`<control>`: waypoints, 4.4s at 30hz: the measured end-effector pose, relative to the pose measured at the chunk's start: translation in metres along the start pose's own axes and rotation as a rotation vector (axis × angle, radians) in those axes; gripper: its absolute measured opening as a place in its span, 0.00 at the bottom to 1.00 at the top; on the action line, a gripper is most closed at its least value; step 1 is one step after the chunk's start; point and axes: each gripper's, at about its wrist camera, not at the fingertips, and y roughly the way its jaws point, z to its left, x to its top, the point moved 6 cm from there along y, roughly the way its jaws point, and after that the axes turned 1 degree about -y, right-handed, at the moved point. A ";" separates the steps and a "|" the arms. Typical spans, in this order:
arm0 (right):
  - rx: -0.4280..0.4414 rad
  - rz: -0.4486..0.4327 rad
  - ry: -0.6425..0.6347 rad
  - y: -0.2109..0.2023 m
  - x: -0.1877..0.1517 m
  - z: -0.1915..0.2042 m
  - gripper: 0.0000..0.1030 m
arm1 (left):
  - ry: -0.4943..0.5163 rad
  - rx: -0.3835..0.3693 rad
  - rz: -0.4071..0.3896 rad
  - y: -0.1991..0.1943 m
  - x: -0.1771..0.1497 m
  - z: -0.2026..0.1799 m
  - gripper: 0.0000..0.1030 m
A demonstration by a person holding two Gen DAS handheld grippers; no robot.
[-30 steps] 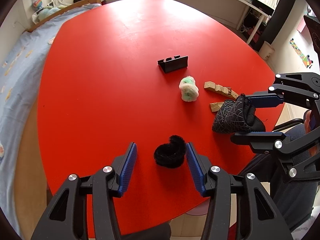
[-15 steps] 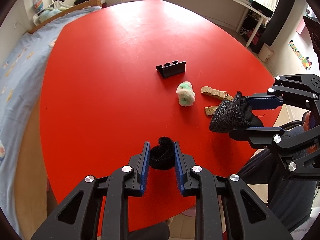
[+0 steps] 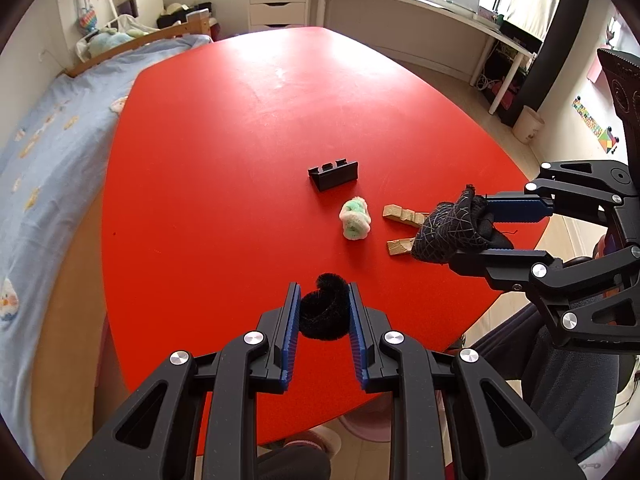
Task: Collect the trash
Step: 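Carry the black sock with the right tool while the left tool carries the pom-pom to the bin, then open the right tool over the bin while the left tool releases the pom-pom, then move both open tools back over the wooden pieces and fluffy ball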
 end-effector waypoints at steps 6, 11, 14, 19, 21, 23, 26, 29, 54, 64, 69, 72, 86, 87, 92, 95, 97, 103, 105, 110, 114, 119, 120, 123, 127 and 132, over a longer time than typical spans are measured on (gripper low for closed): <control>-0.002 -0.037 0.012 -0.020 0.002 0.000 0.35 | 0.004 -0.010 -0.037 -0.022 -0.001 -0.009 0.22; -0.006 -0.066 0.025 -0.037 0.001 0.001 0.35 | 0.008 -0.020 -0.072 -0.039 -0.004 -0.018 0.22; -0.008 -0.085 0.035 -0.049 -0.002 0.002 0.35 | 0.009 -0.029 -0.089 -0.048 -0.008 -0.024 0.22; -0.015 -0.105 0.049 -0.066 -0.014 0.003 0.35 | 0.014 -0.039 -0.113 -0.060 -0.016 -0.034 0.22; -0.013 -0.114 0.059 -0.072 -0.019 0.004 0.35 | 0.012 -0.047 -0.120 -0.063 -0.019 -0.036 0.22; -0.012 -0.119 0.065 -0.078 -0.025 0.006 0.35 | 0.010 -0.054 -0.125 -0.066 -0.023 -0.039 0.22; -0.010 -0.124 0.074 -0.084 -0.033 0.010 0.35 | 0.008 -0.061 -0.130 -0.070 -0.028 -0.043 0.22; -0.009 -0.130 0.084 -0.091 -0.044 0.013 0.35 | 0.001 -0.070 -0.137 -0.075 -0.033 -0.047 0.22; 0.037 -0.061 0.141 -0.092 -0.109 0.041 0.35 | 0.001 -0.151 -0.075 -0.071 -0.086 -0.085 0.22; 0.048 -0.058 0.136 -0.091 -0.112 0.044 0.37 | -0.011 -0.169 -0.068 -0.068 -0.086 -0.084 0.28; 0.029 -0.066 0.139 -0.091 -0.114 0.040 0.79 | -0.030 -0.140 -0.100 -0.069 -0.084 -0.077 0.87; 0.021 -0.063 0.148 -0.091 -0.115 0.037 0.90 | -0.035 -0.104 -0.089 -0.068 -0.085 -0.073 0.91; 0.030 -0.055 0.189 -0.088 -0.117 0.029 0.96 | -0.068 -0.103 -0.083 -0.068 -0.086 -0.067 0.93; 0.031 -0.055 0.189 -0.088 -0.118 0.029 0.96 | -0.070 -0.104 -0.082 -0.067 -0.086 -0.066 0.93; 0.032 -0.057 0.197 -0.088 -0.117 0.026 0.96 | -0.078 -0.108 -0.079 -0.067 -0.086 -0.065 0.93; 0.033 -0.057 0.196 -0.088 -0.116 0.026 0.96 | -0.079 -0.110 -0.079 -0.067 -0.085 -0.065 0.93; 0.035 -0.058 0.197 -0.088 -0.115 0.026 0.96 | -0.081 -0.112 -0.078 -0.066 -0.084 -0.064 0.93; 0.034 -0.062 0.198 -0.087 -0.108 0.021 0.96 | -0.090 -0.122 -0.082 -0.066 -0.078 -0.059 0.93; 0.033 -0.067 0.196 -0.087 -0.104 0.020 0.96 | -0.092 -0.120 -0.089 -0.067 -0.074 -0.056 0.93; 0.013 -0.078 0.184 -0.088 -0.092 0.012 0.96 | -0.080 -0.111 -0.104 -0.067 -0.061 -0.050 0.93; -0.004 -0.095 0.172 -0.089 -0.076 0.001 0.96 | -0.074 -0.103 -0.120 -0.068 -0.044 -0.042 0.93; -0.022 -0.113 0.152 -0.087 -0.053 -0.015 0.96 | -0.050 -0.099 -0.126 -0.064 -0.025 -0.036 0.93; -0.025 -0.112 0.148 -0.086 -0.049 -0.018 0.96 | -0.048 -0.096 -0.124 -0.062 -0.021 -0.034 0.93; -0.026 -0.109 0.135 -0.079 -0.034 -0.027 0.96 | -0.040 -0.093 -0.120 -0.056 -0.009 -0.029 0.93; -0.037 -0.088 0.109 -0.065 -0.019 -0.036 0.96 | -0.034 -0.087 -0.109 -0.046 0.007 -0.023 0.93; -0.050 -0.055 0.091 -0.044 -0.008 -0.050 0.96 | -0.025 -0.092 -0.085 -0.032 0.021 -0.017 0.93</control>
